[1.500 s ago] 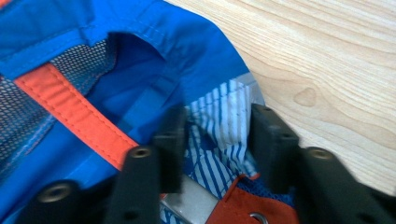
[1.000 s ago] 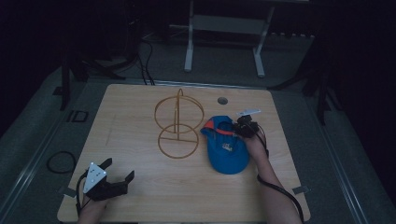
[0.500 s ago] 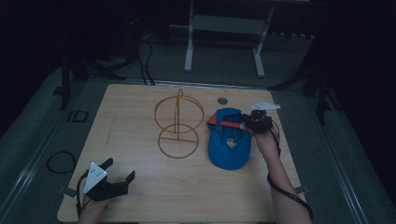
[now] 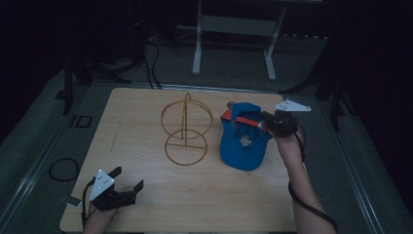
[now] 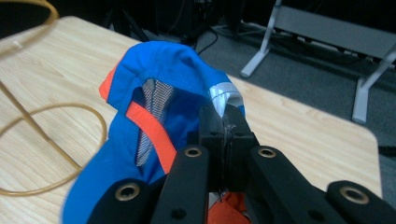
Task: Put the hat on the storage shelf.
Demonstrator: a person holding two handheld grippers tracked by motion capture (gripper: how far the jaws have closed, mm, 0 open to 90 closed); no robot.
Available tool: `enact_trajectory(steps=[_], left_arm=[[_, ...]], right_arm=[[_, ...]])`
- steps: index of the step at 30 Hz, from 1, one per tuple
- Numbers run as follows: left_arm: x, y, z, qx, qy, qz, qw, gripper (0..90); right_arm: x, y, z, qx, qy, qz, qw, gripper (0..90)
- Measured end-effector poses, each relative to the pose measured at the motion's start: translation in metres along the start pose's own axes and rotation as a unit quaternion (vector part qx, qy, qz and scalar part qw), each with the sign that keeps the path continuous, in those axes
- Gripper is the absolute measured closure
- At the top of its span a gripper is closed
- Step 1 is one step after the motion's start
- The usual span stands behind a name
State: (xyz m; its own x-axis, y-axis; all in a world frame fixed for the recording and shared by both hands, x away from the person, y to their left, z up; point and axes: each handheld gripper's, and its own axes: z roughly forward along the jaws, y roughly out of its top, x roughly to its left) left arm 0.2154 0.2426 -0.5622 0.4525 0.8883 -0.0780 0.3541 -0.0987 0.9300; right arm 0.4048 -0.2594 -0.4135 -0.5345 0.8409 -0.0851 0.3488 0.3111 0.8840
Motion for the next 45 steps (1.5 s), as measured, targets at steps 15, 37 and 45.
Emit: enact_trajectory(steps=[15, 37, 45], left_arm=[[-0.014, 0.027, -0.009, 0.013, -0.012, -0.025, 0.9995, 3.5], [-0.078, 0.134, -0.002, -0.011, -0.088, 0.064, 0.994, 5.9], [-0.104, 0.165, 0.026, -0.01, -0.109, 0.098, 0.9891, 6.5]], right_arm=[[0.005, 0.03, -0.06, -0.048, -0.008, -0.024, 0.9985, 88.9], [0.03, 0.032, -0.108, -0.092, 0.018, -0.033, 0.995, 88.9], [0.032, 0.027, -0.107, -0.089, 0.021, -0.03, 0.9954, 88.9]])
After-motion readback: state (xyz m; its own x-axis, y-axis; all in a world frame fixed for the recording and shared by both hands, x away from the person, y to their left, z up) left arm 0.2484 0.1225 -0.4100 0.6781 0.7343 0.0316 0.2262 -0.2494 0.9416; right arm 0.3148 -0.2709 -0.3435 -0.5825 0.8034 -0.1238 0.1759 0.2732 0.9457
